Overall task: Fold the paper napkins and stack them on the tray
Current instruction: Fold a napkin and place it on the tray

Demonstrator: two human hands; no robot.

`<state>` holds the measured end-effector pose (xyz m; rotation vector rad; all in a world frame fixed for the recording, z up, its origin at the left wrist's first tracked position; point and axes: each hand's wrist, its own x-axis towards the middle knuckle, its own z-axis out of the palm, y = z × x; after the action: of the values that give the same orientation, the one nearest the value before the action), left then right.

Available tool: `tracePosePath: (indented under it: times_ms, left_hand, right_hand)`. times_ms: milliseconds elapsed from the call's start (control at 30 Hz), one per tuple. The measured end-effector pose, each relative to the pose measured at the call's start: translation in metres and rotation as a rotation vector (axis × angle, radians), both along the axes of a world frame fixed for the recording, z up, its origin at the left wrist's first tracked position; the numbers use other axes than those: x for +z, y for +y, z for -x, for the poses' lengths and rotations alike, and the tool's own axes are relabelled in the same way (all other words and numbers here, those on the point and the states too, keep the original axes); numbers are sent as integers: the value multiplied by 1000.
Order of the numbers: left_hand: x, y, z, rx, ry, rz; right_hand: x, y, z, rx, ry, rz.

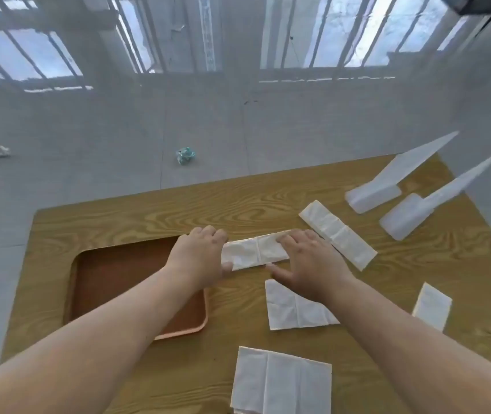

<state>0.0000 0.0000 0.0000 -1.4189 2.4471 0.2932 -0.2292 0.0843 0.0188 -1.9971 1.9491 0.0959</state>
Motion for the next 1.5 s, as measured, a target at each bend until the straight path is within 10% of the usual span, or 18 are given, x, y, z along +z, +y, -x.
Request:
tracePosePath:
  times_ms: [633,1000,1500]
  left_hand:
    - [-53,-34,16,223,24,-227]
    - [-42,-41,16,634,510,-329]
    - [-27,-19,100,659,943,-628]
  right_hand:
    - [-77,-3,8,55,-74,-34]
    - [-77,6,-2,-1,-71,-13]
    - [-69,15,20,29,-105,56]
